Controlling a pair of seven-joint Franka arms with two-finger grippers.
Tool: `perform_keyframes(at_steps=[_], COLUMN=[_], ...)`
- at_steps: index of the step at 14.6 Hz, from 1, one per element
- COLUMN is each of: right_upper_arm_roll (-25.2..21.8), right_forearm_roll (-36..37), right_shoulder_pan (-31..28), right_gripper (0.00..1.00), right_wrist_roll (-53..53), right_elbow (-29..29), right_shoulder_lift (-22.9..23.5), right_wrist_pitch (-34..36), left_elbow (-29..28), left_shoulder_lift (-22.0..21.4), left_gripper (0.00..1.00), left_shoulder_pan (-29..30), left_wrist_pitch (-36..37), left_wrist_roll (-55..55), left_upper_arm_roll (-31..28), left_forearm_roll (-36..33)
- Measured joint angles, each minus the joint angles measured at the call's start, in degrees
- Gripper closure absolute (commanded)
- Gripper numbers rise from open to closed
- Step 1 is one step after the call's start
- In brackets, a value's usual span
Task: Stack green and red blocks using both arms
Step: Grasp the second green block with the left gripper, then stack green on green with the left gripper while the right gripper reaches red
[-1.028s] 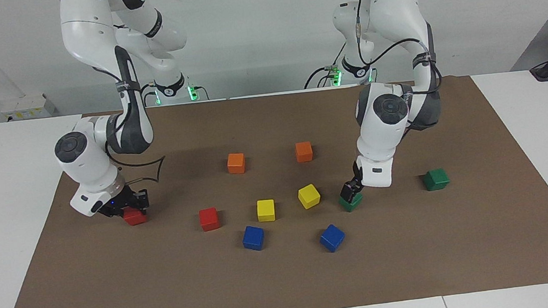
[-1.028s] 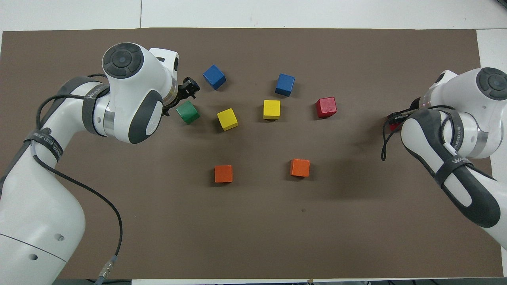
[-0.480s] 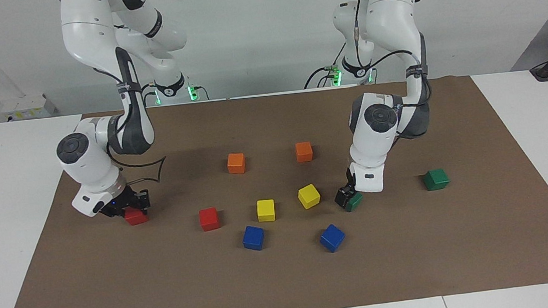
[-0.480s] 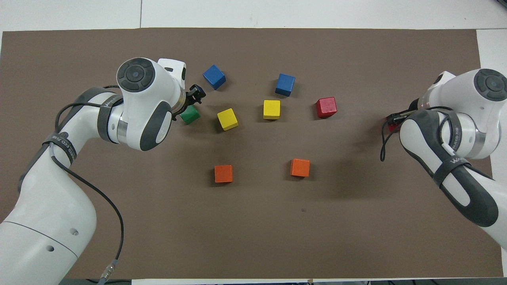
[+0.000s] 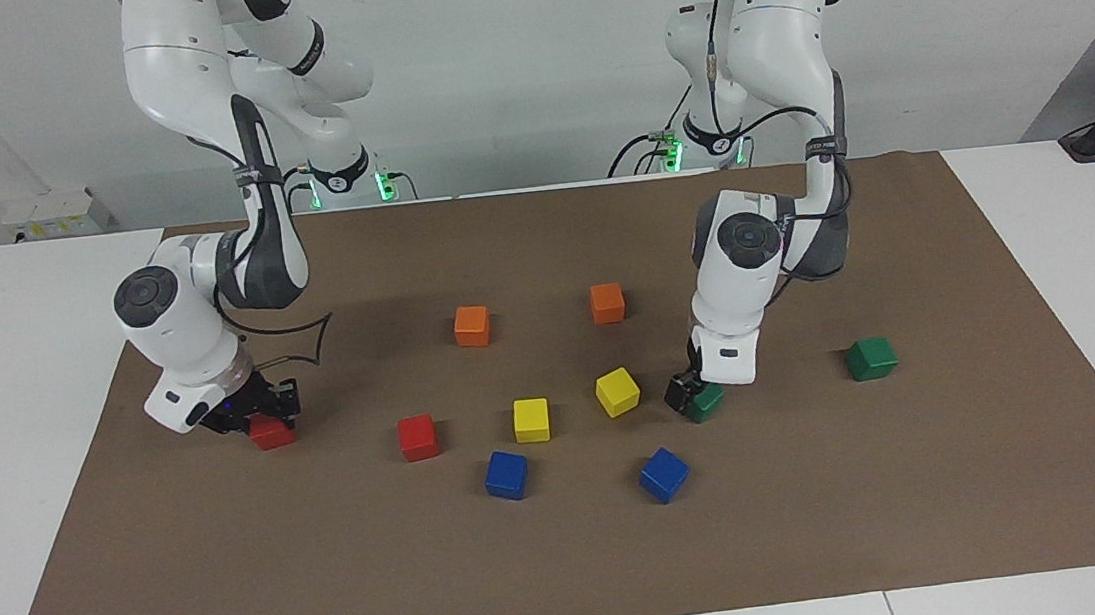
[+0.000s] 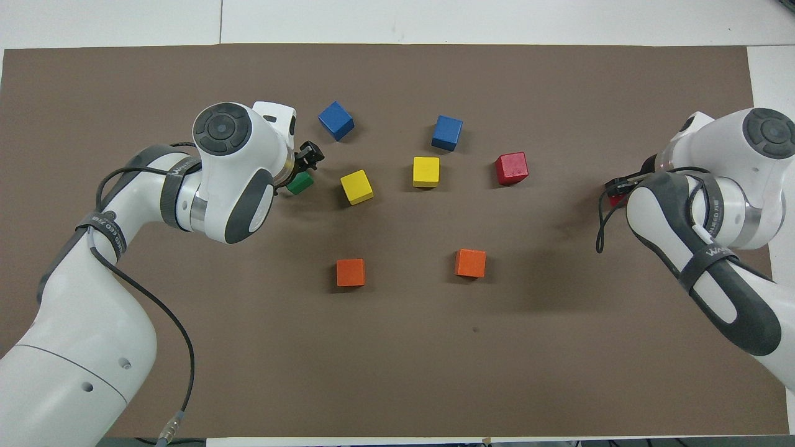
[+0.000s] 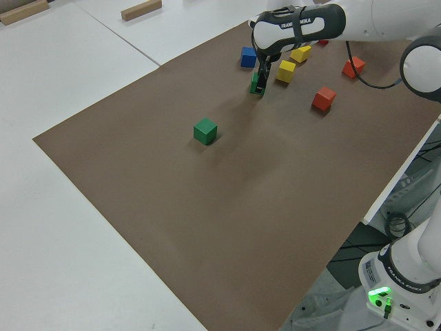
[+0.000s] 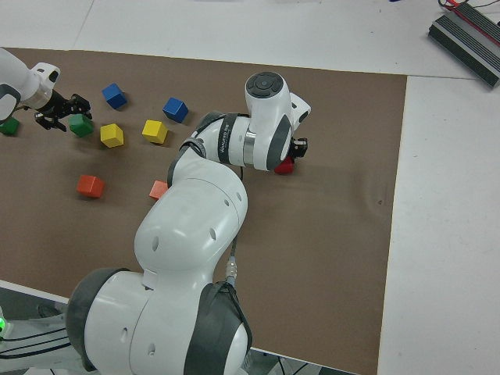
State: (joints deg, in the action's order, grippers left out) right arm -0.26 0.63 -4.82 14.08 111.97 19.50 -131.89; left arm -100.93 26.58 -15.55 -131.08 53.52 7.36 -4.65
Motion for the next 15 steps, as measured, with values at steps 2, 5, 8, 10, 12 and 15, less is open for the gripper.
perform_keyframes(at_steps=[2, 5, 8, 10, 12, 15], right_upper_arm_roll=[0.0, 0.02, 0.61, 1.03, 1.23, 1.34], right_forearm_roll=[0.0, 0.0, -0.07, -0.07, -0.07, -0.06], right_shoulder_pan=[0.0, 0.02, 0.57, 2.37, 5.6, 10.93], right_gripper=[0.0, 0.0, 0.0, 0.0, 0.0, 0.0], right_wrist_roll=[0.0, -0.01, -0.72, -2.91, -6.11, -12.28], right_elbow=[0.0, -0.19, -1.67, -4.32, -7.84, -11.56], right_shoulder_lift=[0.0, -0.02, -0.52, -1.2, -1.75, -1.87], right_wrist_pitch=[0.0, 0.0, 1.01, 4.76, 9.43, 13.43], left_elbow=[0.0, 0.82, 7.68, 11.51, 10.44, 5.92], left_shoulder_lift=[0.0, 0.02, 0.19, -1.01, -4.57, -9.02], left_gripper=[1.0, 1.0, 1.0, 1.0, 1.0, 1.0], left_shoulder_pan=[0.0, 0.0, 0.22, 2.05, 6.22, 14.28], left_wrist_pitch=[-0.02, 1.54, 12.24, 19.06, 22.7, 23.15], left_wrist_roll=[0.16, 1.4, 1.09, -6.12, -18.23, -37.08], left_upper_arm_roll=[-0.01, -0.05, -0.59, -0.98, -1.21, -1.41], left_forearm_roll=[-0.02, -0.05, -0.87, -1.41, -1.41, -1.41])
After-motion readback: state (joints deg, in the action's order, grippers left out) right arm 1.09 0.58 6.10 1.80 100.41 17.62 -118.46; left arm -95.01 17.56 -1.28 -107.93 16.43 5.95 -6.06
